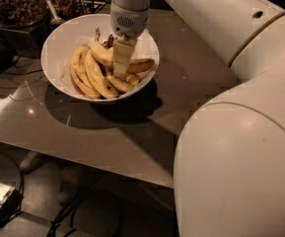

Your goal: Pick banana from white bowl

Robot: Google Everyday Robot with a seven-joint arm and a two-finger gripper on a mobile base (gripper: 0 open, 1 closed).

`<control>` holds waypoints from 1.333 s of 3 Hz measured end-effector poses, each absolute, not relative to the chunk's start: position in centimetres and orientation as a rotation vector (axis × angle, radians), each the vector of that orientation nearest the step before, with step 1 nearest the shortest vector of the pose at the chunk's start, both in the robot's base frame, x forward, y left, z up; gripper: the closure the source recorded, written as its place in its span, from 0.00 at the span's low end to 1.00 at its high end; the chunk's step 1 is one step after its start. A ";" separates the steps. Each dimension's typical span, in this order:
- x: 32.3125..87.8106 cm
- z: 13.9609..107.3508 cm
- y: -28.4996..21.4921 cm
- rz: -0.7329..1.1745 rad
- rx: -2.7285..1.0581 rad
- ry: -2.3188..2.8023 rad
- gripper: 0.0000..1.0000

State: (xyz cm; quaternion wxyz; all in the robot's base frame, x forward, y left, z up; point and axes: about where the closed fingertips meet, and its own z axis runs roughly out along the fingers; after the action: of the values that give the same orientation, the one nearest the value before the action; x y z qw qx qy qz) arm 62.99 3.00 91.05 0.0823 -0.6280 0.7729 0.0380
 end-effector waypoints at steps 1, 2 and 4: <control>63.6 91.0 3.5 0.111 -1.857 2.288 0.68; 63.6 91.0 3.5 0.111 -1.857 2.287 0.91; 60.2 95.4 1.0 0.186 -1.799 2.103 1.00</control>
Offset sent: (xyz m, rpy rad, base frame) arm 0.0054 0.0046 -0.0003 0.0145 -0.0193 -0.0017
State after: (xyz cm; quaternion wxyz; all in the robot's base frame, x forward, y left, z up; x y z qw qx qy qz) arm 60.19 1.01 95.44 0.1826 -0.6377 0.7454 0.0660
